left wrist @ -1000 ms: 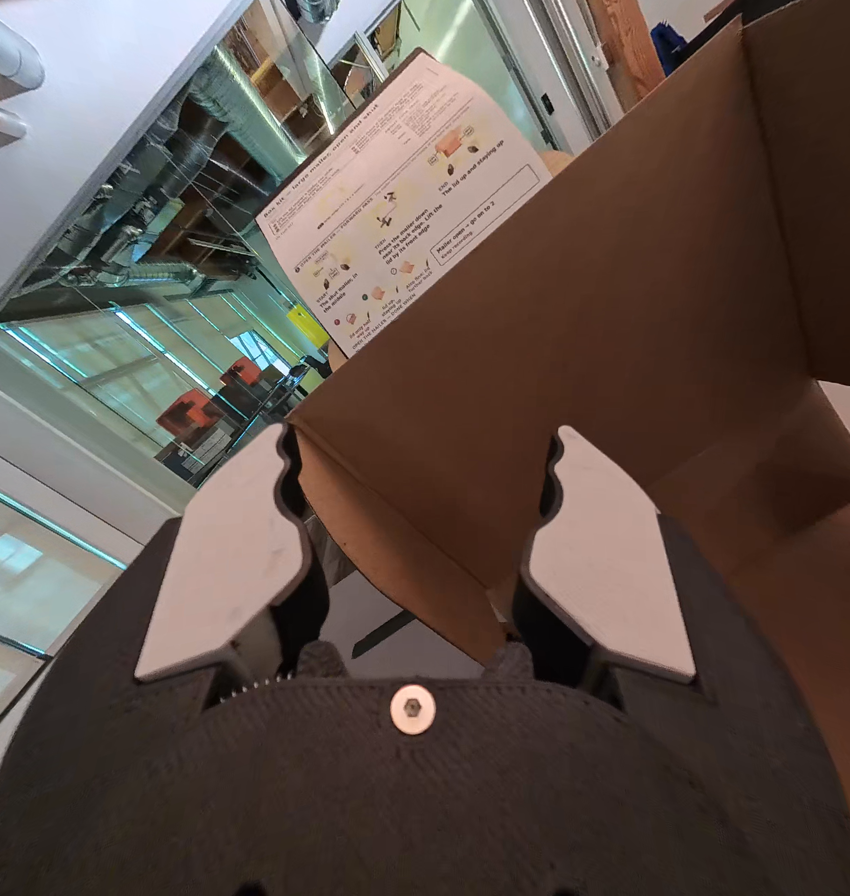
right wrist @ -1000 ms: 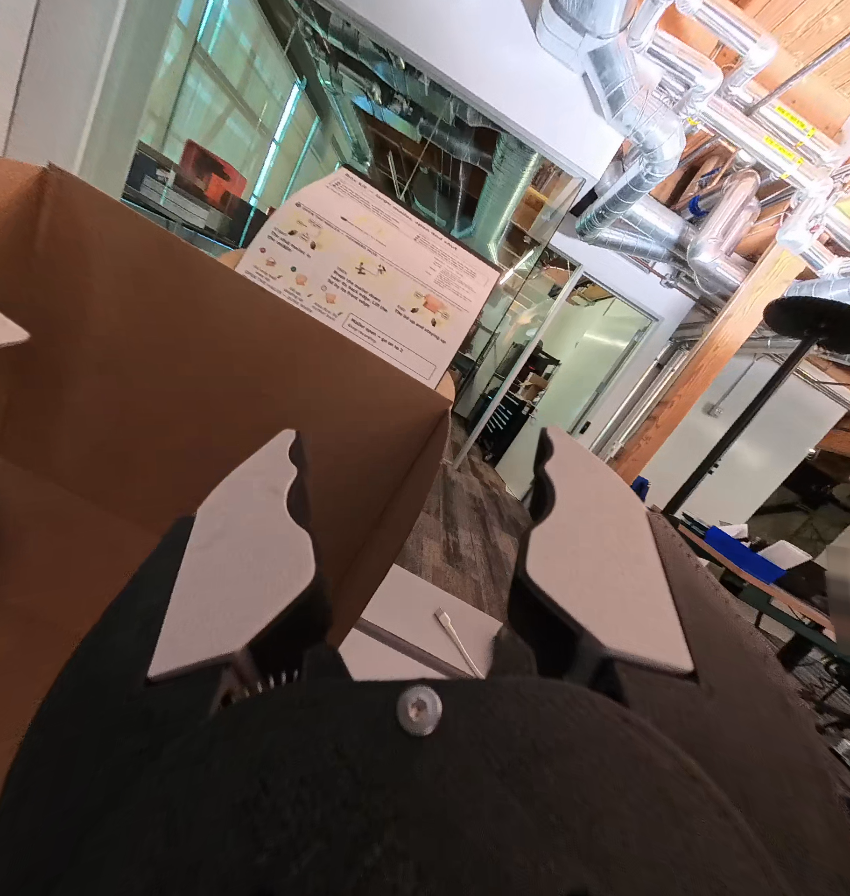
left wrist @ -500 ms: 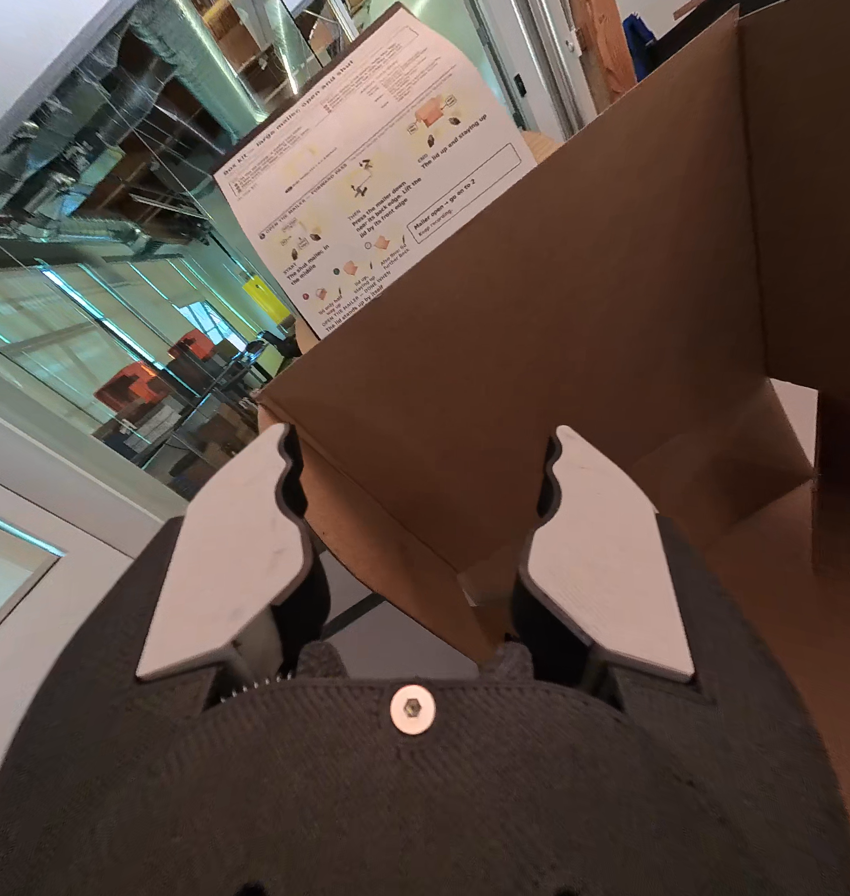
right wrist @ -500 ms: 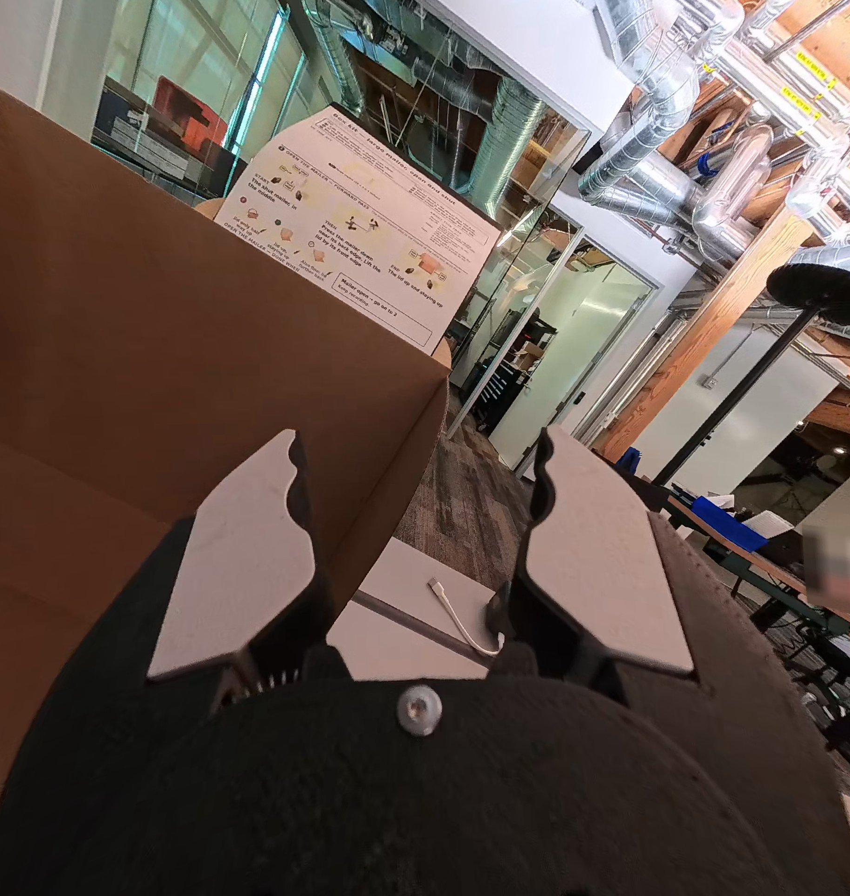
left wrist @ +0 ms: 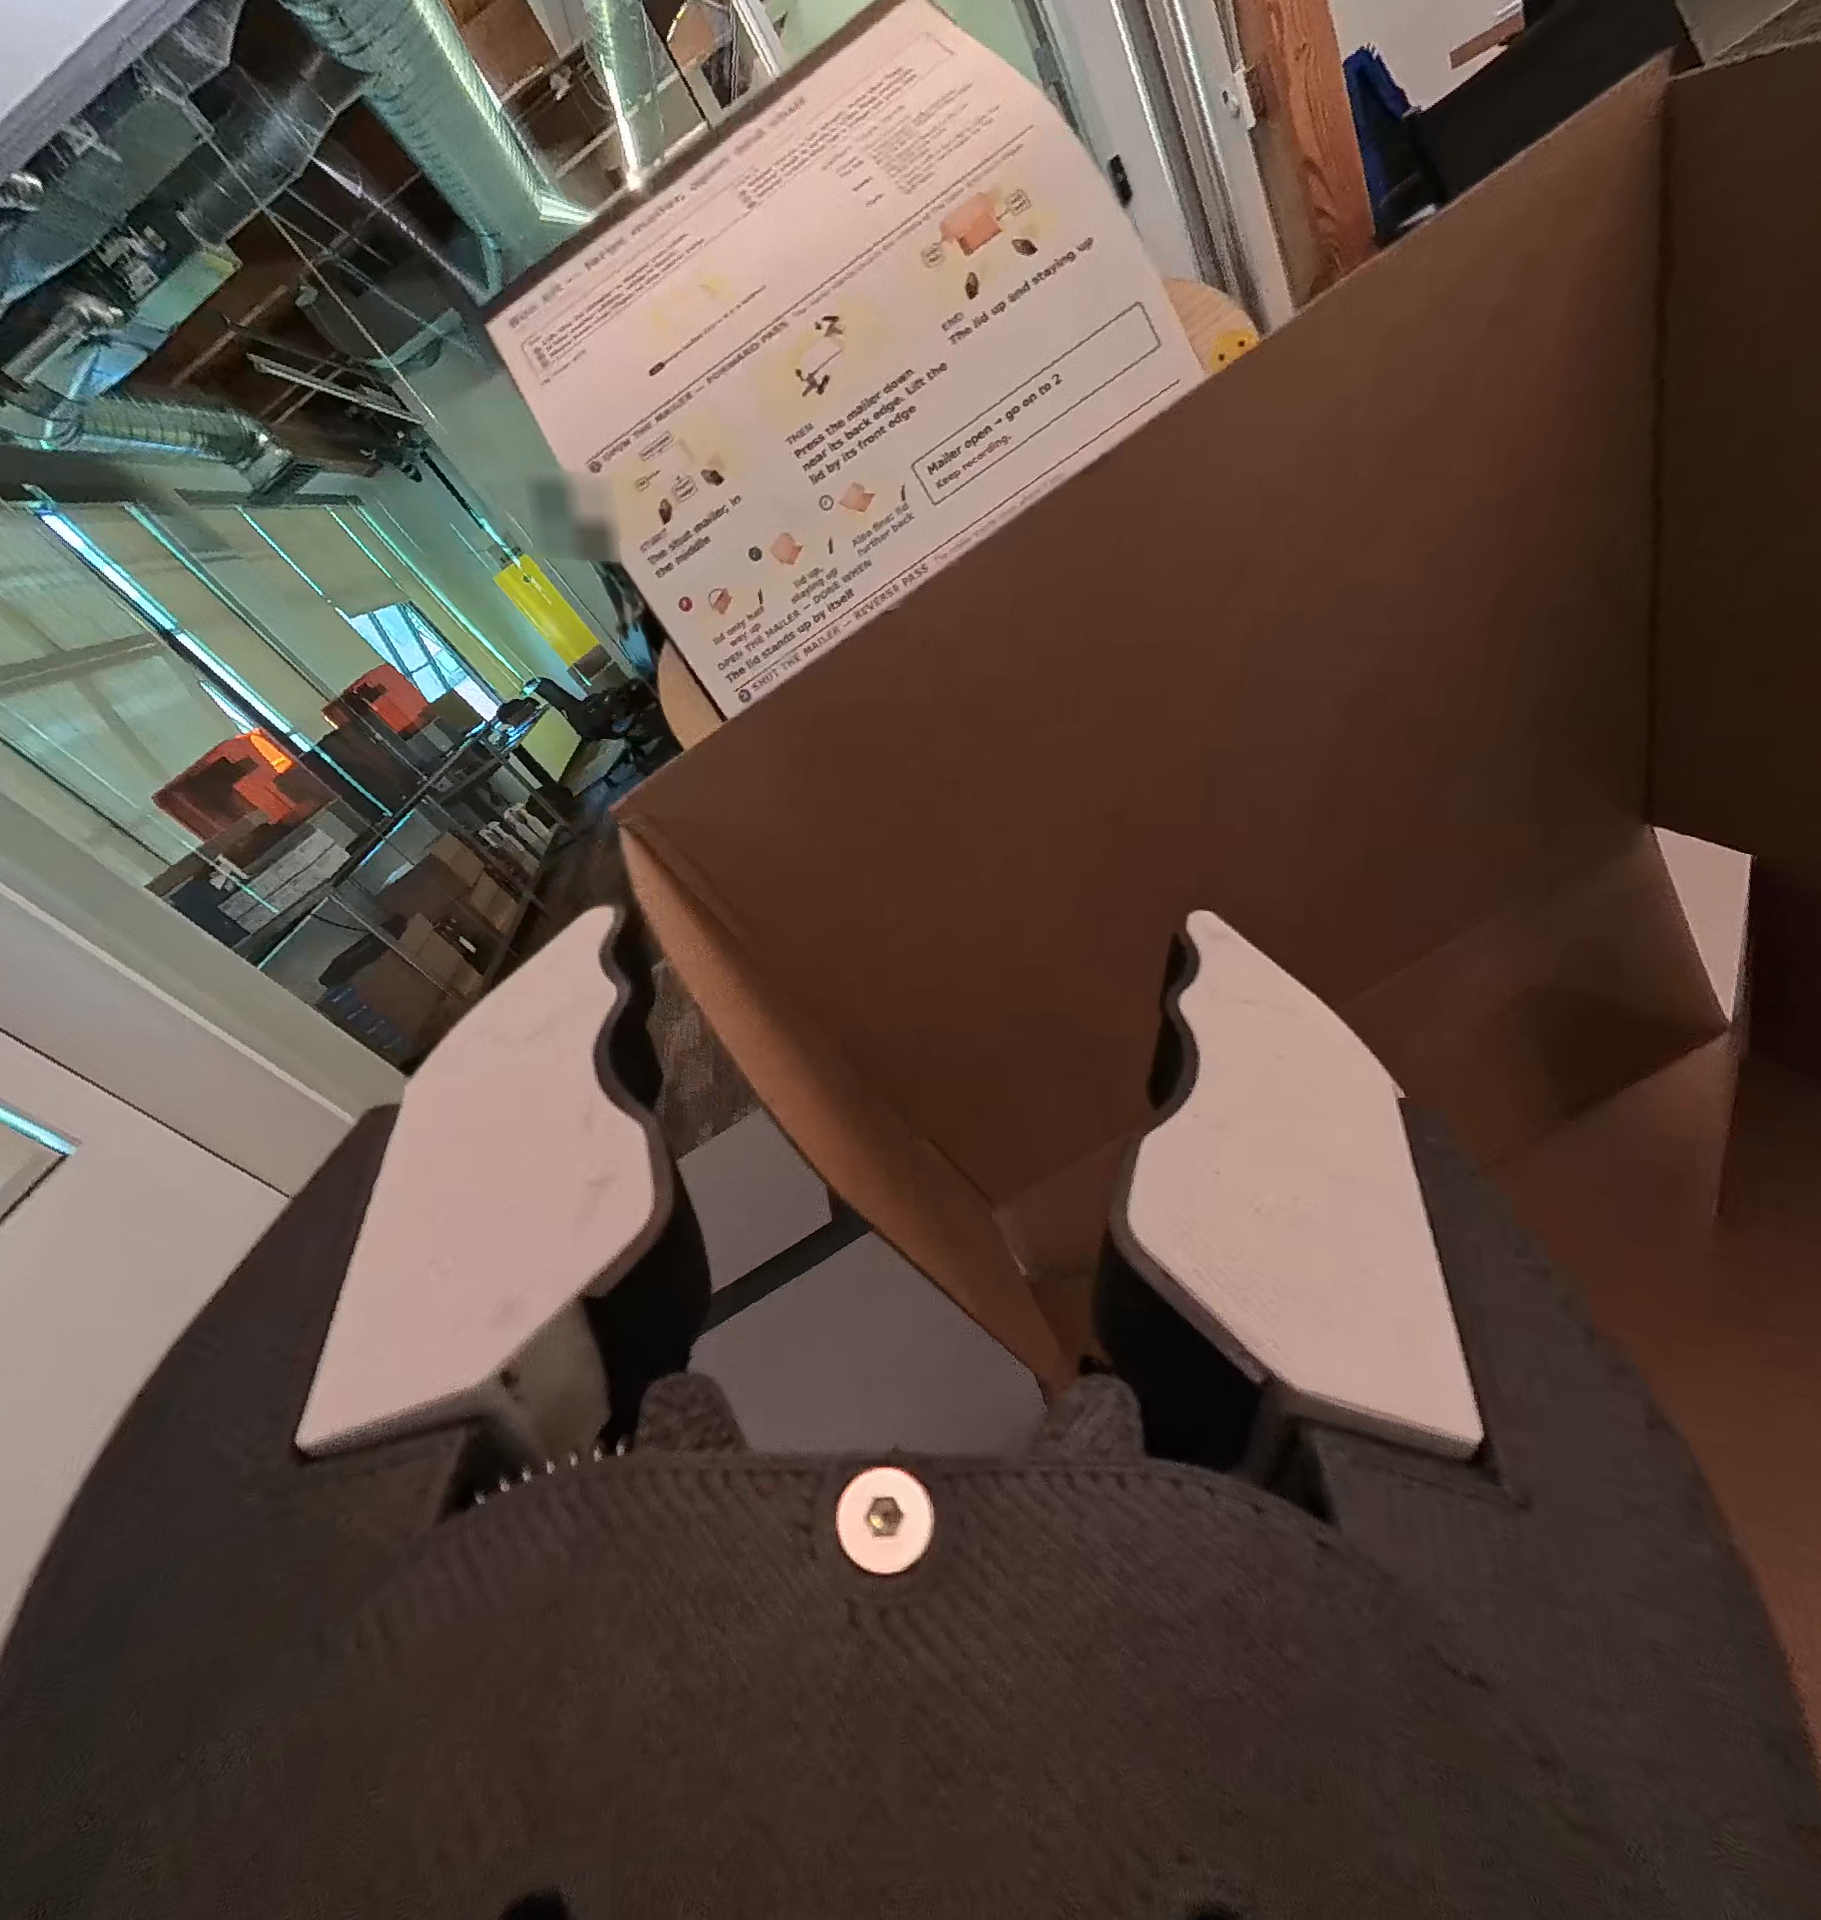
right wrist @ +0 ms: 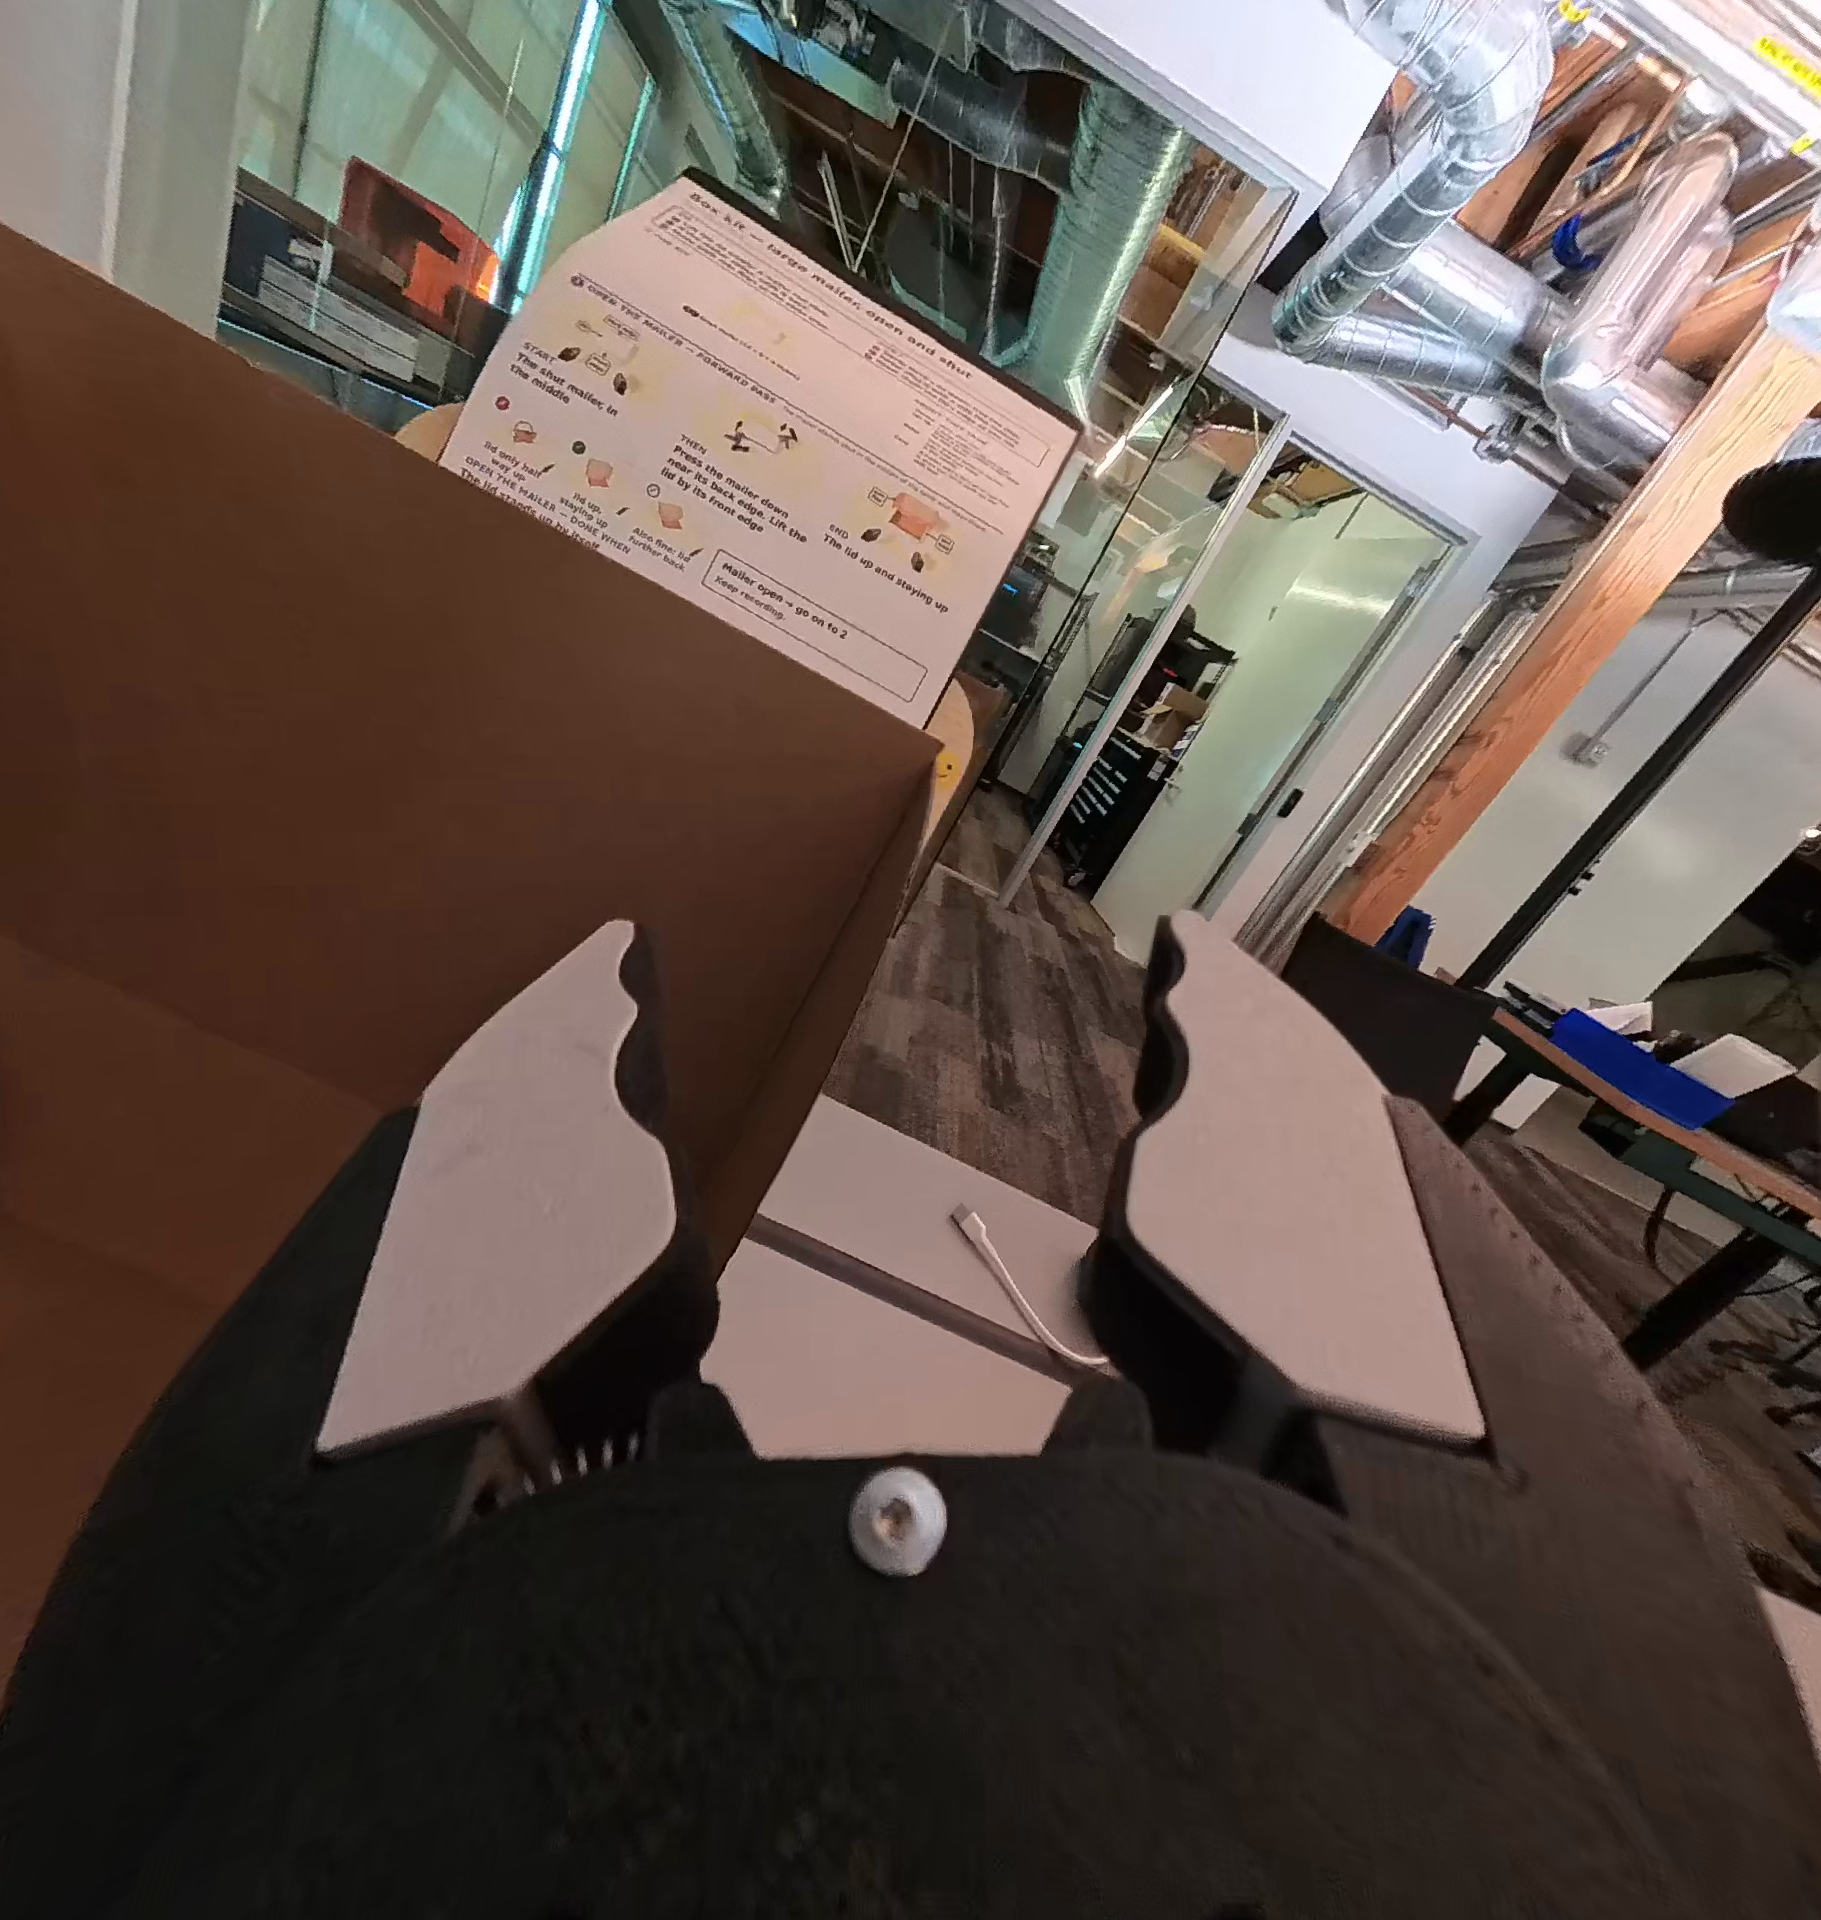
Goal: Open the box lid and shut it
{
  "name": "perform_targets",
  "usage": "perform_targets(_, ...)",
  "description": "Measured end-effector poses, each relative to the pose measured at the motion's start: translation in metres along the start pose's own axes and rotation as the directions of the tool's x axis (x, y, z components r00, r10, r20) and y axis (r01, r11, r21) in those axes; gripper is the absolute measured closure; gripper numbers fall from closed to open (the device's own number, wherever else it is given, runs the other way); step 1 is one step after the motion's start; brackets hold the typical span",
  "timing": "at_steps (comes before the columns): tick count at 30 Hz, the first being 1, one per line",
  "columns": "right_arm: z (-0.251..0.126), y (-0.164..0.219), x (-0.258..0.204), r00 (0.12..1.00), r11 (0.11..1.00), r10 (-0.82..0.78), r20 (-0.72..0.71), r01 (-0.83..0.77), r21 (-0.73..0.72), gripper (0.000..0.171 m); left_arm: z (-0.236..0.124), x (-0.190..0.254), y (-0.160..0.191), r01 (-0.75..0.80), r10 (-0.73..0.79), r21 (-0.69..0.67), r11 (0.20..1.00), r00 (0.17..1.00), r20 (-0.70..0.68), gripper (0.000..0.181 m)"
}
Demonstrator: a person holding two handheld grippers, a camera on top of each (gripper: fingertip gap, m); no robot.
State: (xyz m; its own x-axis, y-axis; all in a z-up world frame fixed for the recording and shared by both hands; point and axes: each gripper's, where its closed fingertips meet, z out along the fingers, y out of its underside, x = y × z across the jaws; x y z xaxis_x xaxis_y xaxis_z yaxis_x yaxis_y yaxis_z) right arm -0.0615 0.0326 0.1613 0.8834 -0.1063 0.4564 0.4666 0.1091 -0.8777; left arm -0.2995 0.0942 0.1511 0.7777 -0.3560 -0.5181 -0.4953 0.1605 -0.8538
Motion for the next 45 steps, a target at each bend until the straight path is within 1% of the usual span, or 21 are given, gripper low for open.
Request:
perform_targets(6,0.000,0.004,0.001,1.000,1.000,0.005,0.014,-0.004,-0.019,0.082,-0.008,-0.031,0.005,0.118,-0.118,0.008,0.993,0.993,-0.003,0.090)
perform_targets(10,0.001,0.004,-0.003,1.000,1.000,-0.005,0.026,0.006,-0.023,0.083,-0.007,-0.045,0.016,0.179,-0.179,-0.029,0.983,0.984,-0.003,0.090)
perform_targets(13,0.003,0.008,-0.006,0.999,0.999,-0.022,0.030,0.023,-0.038,0.083,-0.005,-0.045,0.022,0.196,-0.198,-0.061,0.979,0.980,-0.019,0.090)
perform_targets(18,0.006,0.011,-0.007,0.999,0.998,-0.032,0.028,0.033,-0.051,0.083,-0.002,-0.041,0.026,0.177,-0.180,-0.084,0.981,0.983,-0.029,0.091)
perform_targets(20,0.007,0.014,-0.005,1.000,0.998,-0.018,0.026,0.019,-0.055,0.084,0.000,-0.039,0.027,0.174,-0.177,-0.089,0.981,0.984,-0.035,0.091)
perform_targets(22,0.008,0.017,-0.006,0.998,0.998,0.030,0.056,-0.027,-0.055,0.084,0.003,-0.040,0.029,0.178,-0.183,-0.095,0.979,0.982,-0.048,0.092)
perform_targets(23,0.010,0.019,-0.007,0.995,0.996,0.066,0.080,-0.062,-0.056,0.084,0.005,-0.039,0.031,0.184,-0.192,-0.098,0.978,0.979,-0.075,0.092)
perform_targets(24,0.011,0.021,-0.006,0.990,0.994,0.101,0.103,-0.095,-0.060,0.084,0.006,-0.036,0.034,0.193,-0.206,-0.104,0.976,0.970,-0.130,0.091)
perform_targets(26,0.012,0.026,-0.003,0.975,0.987,0.156,0.159,-0.148,-0.059,0.084,0.007,-0.035,0.040,0.257,-0.280,-0.119,0.959,0.922,-0.268,0.090)
perform_targets(28,0.011,0.032,-0.001,0.945,0.979,0.202,0.258,-0.196,-0.050,0.085,0.005,-0.041,0.042,0.353,-0.360,-0.094,0.931,0.838,-0.411,0.091)
perform_targets(30,0.010,0.046,0.003,0.891,0.956,0.293,0.347,-0.281,-0.085,0.084,-0.001,-0.046,0.047,0.420,-0.386,-0.073,0.905,0.737,-0.555,0.092)
perform_targets(33,0.009,0.069,0.010,0.781,0.898,0.431,0.452,-0.418,-0.134,0.085,-0.004,-0.048,0.069,0.461,-0.400,-0.104,0.881,0.611,-0.683,0.091)
perform_targets(35,0.012,0.086,0.015,0.707,0.849,0.510,0.491,-0.506,-0.152,0.085,0.001,-0.049,0.085,0.471,-0.386,-0.097,0.877,0.569,-0.726,0.090)
perform_targets(37,0.014,0.105,0.015,0.609,0.787,0.585,0.536,-0.585,-0.193,0.085,0.010,-0.047,0.100,0.494,-0.382,-0.090,0.865,0.530,-0.757,0.089)
perform_targets(41,0.021,0.138,0.010,0.451,0.677,0.673,0.586,-0.694,-0.244,0.085,0.031,-0.034,0.131,0.568,-0.432,-0.151,0.809,0.400,-0.808,0.088)
perform_targets(43,0.024,0.149,0.006,0.397,0.636,0.696,0.598,-0.729,-0.256,0.084,0.042,-0.026,0.149,0.592,-0.469,-0.198,0.782,0.347,-0.812,0.087)
perform_targets(45,0.026,0.155,0.004,0.385,0.622,0.703,0.598,-0.740,-0.255,0.084,0.049,-0.019,0.166,0.597,-0.503,-0.249,0.763,0.305,-0.809,0.087)
